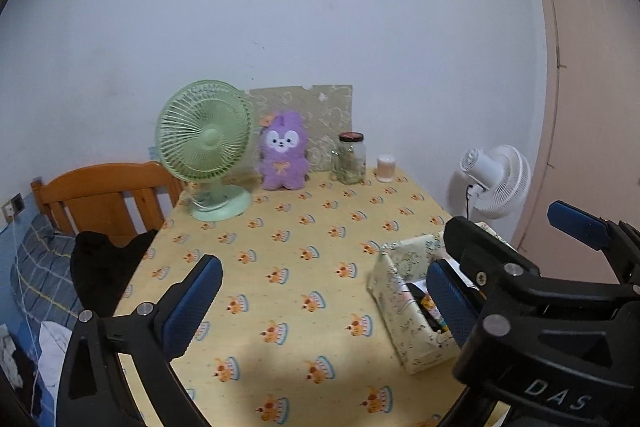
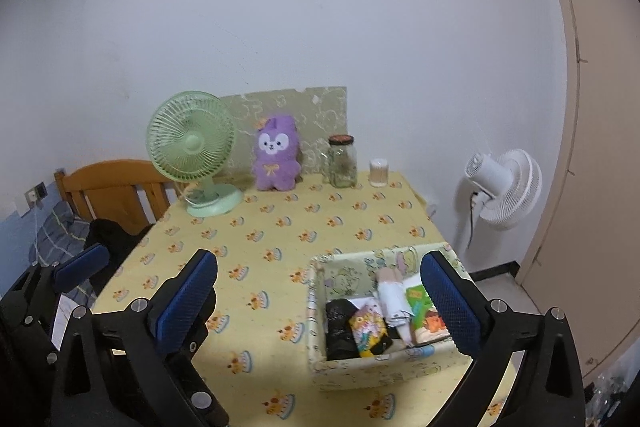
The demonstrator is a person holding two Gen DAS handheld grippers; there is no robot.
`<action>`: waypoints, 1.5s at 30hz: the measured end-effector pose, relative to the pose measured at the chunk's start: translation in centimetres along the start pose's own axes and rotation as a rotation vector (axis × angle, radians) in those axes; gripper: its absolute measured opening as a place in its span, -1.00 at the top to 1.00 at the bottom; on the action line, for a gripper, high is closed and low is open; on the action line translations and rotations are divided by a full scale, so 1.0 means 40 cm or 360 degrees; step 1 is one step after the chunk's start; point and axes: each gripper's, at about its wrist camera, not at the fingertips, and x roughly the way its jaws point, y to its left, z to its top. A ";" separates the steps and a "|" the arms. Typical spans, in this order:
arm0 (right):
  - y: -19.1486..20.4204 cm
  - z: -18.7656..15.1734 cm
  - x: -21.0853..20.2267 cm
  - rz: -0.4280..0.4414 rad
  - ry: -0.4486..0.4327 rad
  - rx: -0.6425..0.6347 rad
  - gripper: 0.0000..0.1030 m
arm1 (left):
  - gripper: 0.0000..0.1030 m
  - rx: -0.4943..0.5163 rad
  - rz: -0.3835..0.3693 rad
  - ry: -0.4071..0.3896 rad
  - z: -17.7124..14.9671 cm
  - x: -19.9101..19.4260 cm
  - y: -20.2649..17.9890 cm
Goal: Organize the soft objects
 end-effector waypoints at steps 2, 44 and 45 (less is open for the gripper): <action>0.014 0.001 -0.012 -0.0004 -0.0021 -0.0013 -0.99 | -0.99 -0.0010 0.0027 -0.0019 -0.002 -0.012 0.017; 0.015 -0.010 -0.048 0.0045 -0.0086 0.0038 -0.99 | -0.99 -0.0116 0.0195 -0.0090 -0.026 -0.068 0.095; 0.015 -0.010 -0.048 0.0045 -0.0085 0.0039 -0.99 | -0.99 -0.0116 0.0194 -0.0089 -0.025 -0.068 0.095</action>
